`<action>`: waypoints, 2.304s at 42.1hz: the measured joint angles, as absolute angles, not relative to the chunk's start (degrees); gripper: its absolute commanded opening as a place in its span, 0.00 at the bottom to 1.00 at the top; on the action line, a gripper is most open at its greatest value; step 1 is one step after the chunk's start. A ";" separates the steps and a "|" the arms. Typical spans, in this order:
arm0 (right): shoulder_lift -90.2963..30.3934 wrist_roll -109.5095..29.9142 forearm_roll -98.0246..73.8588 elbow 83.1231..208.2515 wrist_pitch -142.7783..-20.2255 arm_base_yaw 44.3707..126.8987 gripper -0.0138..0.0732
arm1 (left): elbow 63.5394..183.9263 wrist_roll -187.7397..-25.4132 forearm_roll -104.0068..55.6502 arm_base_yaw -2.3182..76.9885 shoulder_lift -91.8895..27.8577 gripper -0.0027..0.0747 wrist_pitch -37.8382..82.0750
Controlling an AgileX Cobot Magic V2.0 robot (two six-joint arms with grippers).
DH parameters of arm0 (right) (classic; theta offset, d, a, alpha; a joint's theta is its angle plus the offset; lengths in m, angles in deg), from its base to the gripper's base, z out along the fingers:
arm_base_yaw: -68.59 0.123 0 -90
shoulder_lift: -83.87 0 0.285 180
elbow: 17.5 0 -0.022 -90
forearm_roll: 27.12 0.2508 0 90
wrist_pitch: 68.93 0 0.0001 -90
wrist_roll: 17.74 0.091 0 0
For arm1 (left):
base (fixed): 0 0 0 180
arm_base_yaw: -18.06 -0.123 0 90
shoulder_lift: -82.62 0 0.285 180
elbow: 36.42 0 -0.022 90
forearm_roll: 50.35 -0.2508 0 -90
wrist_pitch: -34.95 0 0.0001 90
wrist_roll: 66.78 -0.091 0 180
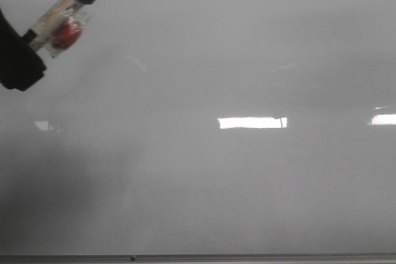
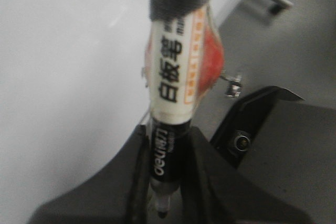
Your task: Write number 9 on whiteboard
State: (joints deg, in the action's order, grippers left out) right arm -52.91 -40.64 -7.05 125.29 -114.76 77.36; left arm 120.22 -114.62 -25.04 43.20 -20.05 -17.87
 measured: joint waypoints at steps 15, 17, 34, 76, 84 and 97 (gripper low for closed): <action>-38.46 -65.44 15.17 136.55 -128.53 89.46 0.81 | 121.36 -132.23 -17.25 54.14 -20.05 0.01 -23.44; -36.59 -66.87 16.53 137.99 -128.63 90.59 0.81 | 121.36 -132.49 -17.25 54.28 -20.05 0.01 -23.44; -20.58 -70.25 18.99 147.76 -128.38 101.84 0.81 | 121.36 -132.60 -17.25 54.37 -20.05 0.01 -23.44; -13.68 -71.02 19.26 148.13 -124.02 103.27 0.09 | 121.36 -131.99 -17.16 54.37 -20.05 0.82 -17.51; -17.14 -71.02 19.26 143.57 -123.07 96.00 0.09 | 121.36 -131.75 -17.28 54.04 -22.57 0.55 -16.21; -19.31 -71.02 20.61 139.79 -115.31 88.73 0.09 | 112.88 -127.82 -16.67 43.17 -36.47 0.01 -15.65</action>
State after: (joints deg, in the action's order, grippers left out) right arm -19.31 -71.02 20.61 139.79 -115.31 88.73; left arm 112.88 -127.82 -16.67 43.17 -36.47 -15.65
